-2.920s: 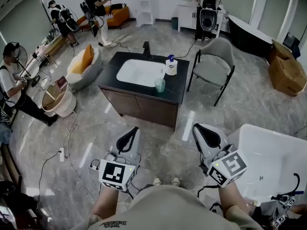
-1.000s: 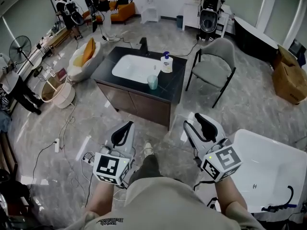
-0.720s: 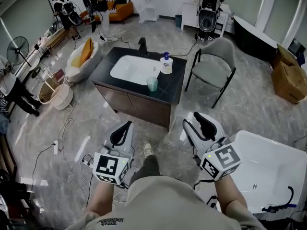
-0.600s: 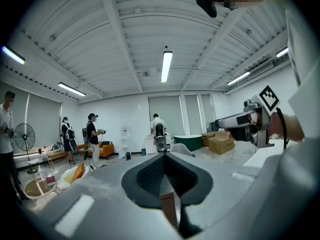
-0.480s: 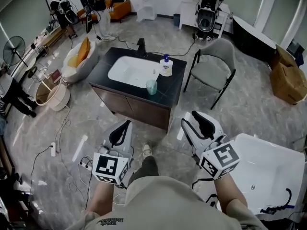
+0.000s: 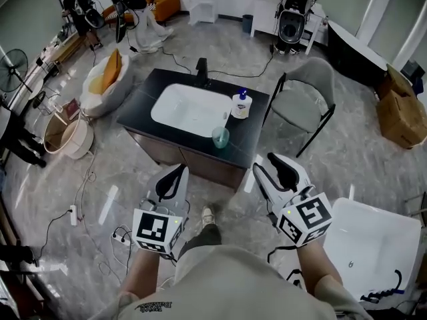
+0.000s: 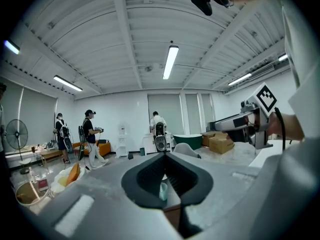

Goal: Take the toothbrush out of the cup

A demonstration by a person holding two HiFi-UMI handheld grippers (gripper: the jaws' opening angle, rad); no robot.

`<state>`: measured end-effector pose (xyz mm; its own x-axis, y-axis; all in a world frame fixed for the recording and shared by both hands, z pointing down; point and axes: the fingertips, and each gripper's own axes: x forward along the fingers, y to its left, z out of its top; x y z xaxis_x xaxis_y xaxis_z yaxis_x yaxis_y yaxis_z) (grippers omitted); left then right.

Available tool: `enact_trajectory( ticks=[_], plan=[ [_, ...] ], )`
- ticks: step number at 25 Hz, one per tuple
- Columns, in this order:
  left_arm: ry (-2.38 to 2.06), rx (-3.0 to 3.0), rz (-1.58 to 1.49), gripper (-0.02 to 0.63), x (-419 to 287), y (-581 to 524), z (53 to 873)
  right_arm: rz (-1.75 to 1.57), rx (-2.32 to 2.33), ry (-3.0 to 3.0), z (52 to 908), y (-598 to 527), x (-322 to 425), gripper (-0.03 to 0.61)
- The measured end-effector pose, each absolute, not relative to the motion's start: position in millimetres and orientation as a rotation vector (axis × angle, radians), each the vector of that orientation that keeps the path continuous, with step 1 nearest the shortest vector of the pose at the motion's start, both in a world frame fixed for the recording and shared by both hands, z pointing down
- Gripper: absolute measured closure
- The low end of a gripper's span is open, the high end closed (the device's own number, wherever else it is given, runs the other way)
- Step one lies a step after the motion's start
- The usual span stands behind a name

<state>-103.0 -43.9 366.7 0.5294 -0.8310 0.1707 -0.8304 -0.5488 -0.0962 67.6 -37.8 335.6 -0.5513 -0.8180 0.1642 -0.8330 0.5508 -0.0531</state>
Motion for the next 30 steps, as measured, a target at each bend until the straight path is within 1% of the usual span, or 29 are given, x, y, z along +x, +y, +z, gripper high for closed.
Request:
enact_trajectory(
  ticks=[8, 13, 20, 30],
  plan=[
    [1.454, -2.795, -0.304, 0.612, -135.8, -129.1, 365.7, 0.196, 1.461, -2.625, 332.1, -118.8, 30.4, 0.414],
    [1.418, -2.807, -0.303, 0.612, -145.9, -170.1, 368.5, 0.2, 1.496, -2.593, 335.5, -157.7, 24.6, 0.414],
    [1.381, -2.833, -0.318, 0.612, -148.8, -211.6, 374.9, 0.206, 1.55, -2.592, 333.6, -198.5, 26.1, 0.414],
    [1.364, -2.842, -0.342, 0.612, -132.2, -242.1, 376.7, 0.238, 1.512, -2.625, 340.7, -232.6, 33.4, 0.414]
  ],
)
